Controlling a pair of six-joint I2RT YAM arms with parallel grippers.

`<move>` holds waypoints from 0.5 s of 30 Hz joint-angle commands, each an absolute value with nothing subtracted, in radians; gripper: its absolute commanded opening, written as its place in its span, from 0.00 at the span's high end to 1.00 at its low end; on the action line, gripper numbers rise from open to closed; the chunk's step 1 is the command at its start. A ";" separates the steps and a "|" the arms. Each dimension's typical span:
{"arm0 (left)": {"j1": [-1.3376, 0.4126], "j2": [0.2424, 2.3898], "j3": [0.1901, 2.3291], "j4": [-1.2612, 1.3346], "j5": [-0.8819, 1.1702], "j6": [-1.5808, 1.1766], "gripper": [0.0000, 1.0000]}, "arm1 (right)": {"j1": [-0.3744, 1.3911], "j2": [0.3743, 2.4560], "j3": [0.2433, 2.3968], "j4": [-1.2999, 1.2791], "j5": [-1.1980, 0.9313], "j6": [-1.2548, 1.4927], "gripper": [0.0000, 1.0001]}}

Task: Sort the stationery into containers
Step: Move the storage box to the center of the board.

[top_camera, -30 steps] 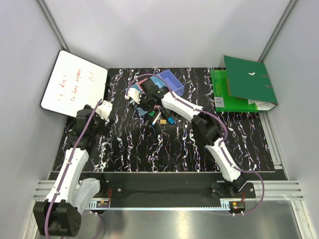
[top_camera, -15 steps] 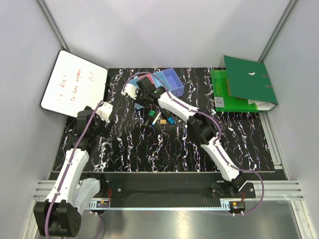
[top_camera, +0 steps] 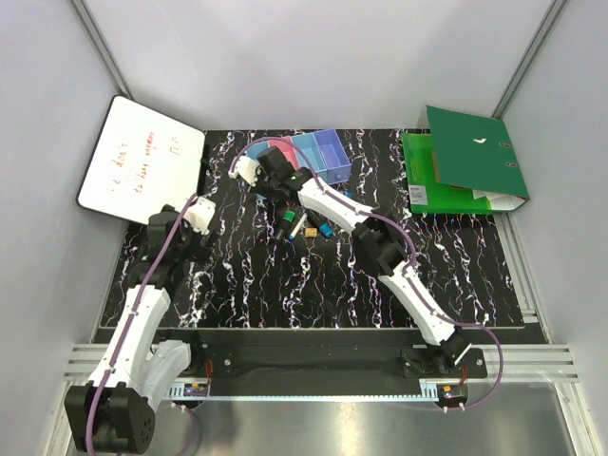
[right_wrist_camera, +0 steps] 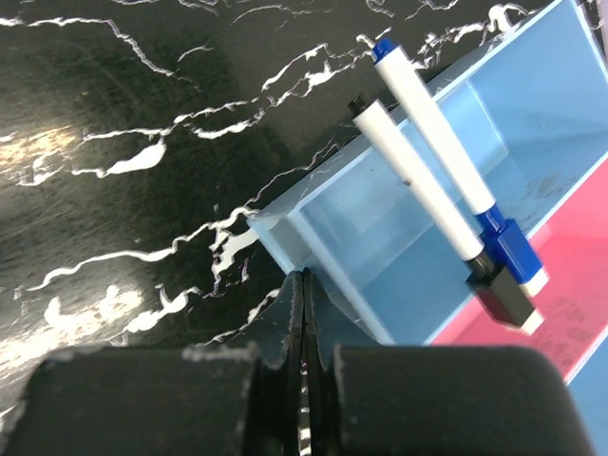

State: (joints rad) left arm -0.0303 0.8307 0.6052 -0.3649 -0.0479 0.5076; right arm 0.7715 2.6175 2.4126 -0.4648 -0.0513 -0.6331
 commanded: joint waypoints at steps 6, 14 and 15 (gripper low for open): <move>-0.034 0.798 0.617 -0.336 -0.057 0.502 0.01 | 0.773 2.292 2.159 -0.434 -0.068 -0.566 1.00; -0.034 0.801 0.640 -0.345 -0.043 0.499 0.01 | 0.720 2.210 2.074 -0.391 0.052 -0.614 1.00; -0.034 0.802 0.643 -0.344 -0.040 0.496 0.01 | 0.712 2.218 2.088 -0.390 0.063 -0.615 1.00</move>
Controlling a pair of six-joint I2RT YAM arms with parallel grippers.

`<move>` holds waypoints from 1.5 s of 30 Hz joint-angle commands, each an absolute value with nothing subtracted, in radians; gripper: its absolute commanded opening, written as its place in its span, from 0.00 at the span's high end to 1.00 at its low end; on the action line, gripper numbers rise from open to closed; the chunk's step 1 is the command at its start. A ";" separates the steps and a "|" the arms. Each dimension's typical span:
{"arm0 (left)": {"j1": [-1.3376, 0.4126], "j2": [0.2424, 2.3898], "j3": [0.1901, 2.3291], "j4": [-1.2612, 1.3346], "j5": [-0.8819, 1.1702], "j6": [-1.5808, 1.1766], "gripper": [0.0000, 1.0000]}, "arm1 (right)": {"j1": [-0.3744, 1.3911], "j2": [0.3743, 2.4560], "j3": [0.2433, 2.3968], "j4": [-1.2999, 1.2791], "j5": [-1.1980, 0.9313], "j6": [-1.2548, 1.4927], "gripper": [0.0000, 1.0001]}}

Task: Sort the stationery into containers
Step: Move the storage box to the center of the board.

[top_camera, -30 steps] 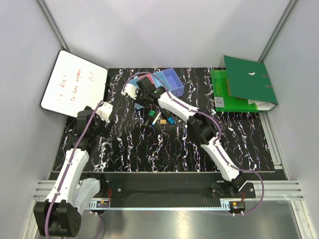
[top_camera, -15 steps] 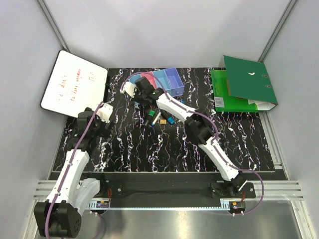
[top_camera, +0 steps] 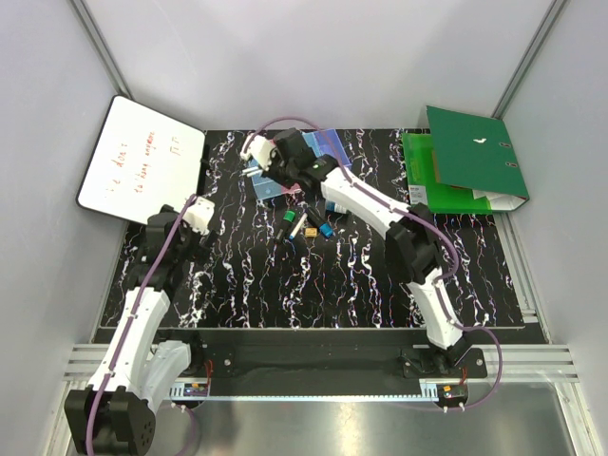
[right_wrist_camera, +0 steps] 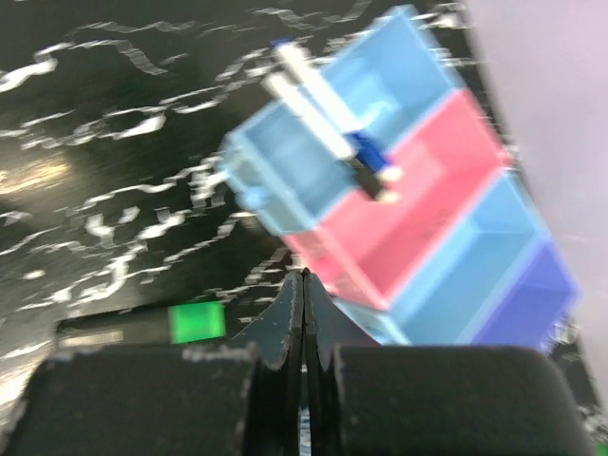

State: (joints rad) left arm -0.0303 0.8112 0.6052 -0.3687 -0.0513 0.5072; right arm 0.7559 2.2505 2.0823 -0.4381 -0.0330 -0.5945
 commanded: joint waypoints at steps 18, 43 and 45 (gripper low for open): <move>-0.034 0.830 0.666 -0.354 -0.048 0.502 0.01 | 0.583 2.510 2.393 -0.380 0.113 -0.670 1.00; -0.034 0.841 0.661 -0.354 -0.044 0.500 0.01 | 0.545 2.485 2.211 -0.376 0.123 -0.647 1.00; -0.034 0.839 0.660 -0.354 -0.044 0.499 0.01 | 0.543 2.479 2.204 -0.373 0.123 -0.647 1.00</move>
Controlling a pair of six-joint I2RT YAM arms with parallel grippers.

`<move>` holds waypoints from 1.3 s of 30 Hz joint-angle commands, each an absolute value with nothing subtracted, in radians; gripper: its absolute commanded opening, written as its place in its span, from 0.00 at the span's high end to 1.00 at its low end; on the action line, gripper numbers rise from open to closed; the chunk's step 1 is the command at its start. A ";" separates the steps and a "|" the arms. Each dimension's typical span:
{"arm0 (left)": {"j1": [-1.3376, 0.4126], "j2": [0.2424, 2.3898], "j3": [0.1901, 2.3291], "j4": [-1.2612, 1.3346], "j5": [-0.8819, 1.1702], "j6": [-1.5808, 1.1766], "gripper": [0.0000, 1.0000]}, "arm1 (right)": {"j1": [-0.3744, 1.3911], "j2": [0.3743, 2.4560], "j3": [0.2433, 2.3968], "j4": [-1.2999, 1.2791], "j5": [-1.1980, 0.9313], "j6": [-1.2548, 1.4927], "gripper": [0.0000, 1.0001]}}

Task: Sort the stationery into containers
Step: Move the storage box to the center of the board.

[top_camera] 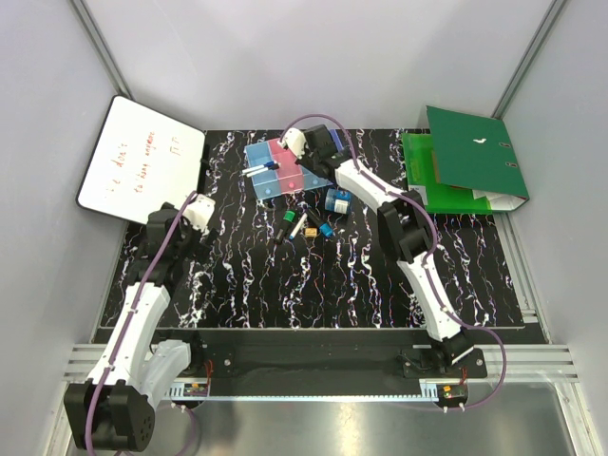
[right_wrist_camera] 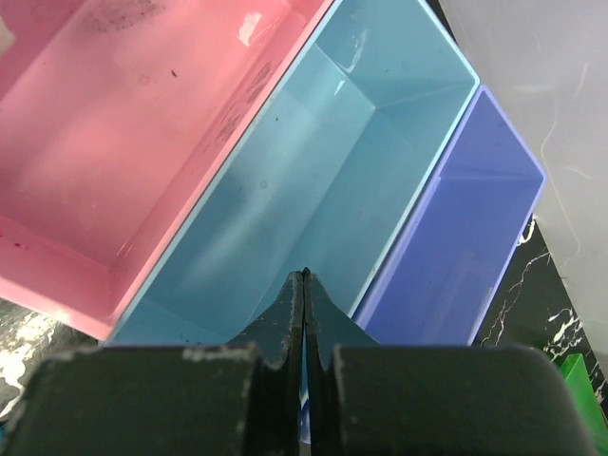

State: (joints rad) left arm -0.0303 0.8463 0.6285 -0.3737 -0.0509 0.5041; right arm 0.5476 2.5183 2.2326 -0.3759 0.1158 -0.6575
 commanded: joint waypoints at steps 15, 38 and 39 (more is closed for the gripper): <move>-0.034 0.831 0.643 -0.345 -0.034 0.486 0.01 | 0.543 2.298 1.955 -0.370 0.083 -0.626 1.00; -0.034 0.812 0.634 -0.342 -0.035 0.492 0.01 | 0.592 2.167 1.796 -0.377 0.057 -0.574 1.00; -0.034 0.811 0.632 -0.344 -0.038 0.492 0.01 | 0.591 2.169 1.798 -0.379 0.058 -0.575 1.00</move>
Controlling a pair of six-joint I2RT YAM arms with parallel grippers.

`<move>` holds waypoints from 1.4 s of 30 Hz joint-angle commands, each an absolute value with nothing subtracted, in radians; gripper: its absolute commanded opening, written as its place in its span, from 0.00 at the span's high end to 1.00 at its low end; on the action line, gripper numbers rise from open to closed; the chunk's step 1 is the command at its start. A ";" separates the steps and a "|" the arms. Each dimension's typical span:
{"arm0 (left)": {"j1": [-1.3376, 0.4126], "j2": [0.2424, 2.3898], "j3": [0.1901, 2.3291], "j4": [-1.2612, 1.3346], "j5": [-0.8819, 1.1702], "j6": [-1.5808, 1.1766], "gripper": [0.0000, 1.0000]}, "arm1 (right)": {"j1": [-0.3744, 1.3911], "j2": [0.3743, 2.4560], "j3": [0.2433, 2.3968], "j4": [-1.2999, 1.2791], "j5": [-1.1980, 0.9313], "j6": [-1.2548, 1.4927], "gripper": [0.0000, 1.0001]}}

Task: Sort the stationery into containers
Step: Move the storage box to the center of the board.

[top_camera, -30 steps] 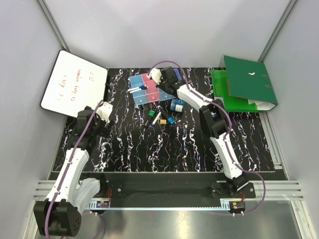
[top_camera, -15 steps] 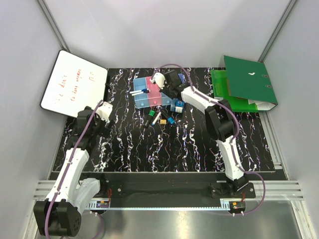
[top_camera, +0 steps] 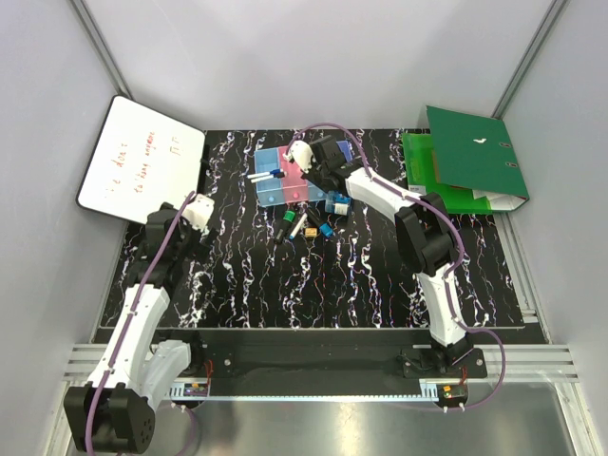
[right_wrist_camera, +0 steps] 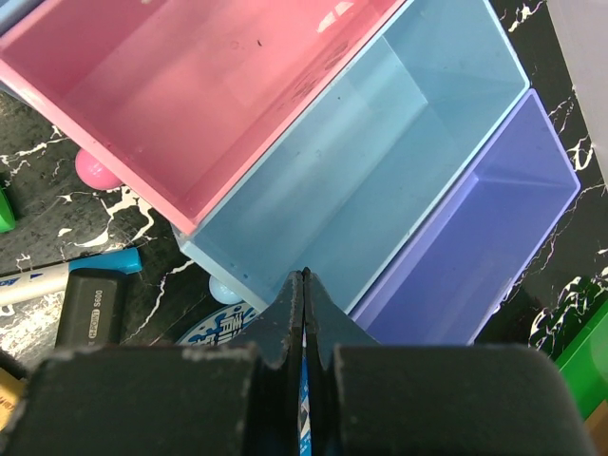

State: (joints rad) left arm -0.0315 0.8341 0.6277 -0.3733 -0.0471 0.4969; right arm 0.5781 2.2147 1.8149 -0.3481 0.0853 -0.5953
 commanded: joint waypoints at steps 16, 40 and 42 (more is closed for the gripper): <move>-0.034 0.808 0.624 -0.345 -0.046 0.508 0.01 | 0.597 2.171 1.772 -0.382 0.041 -0.561 1.00; -0.034 0.844 0.624 -0.287 -0.008 0.518 0.01 | 0.623 2.131 1.773 -0.387 0.113 -0.543 0.76; -0.035 0.864 0.635 -0.272 0.020 0.526 0.01 | 0.623 2.108 1.778 -0.367 0.138 -0.545 0.67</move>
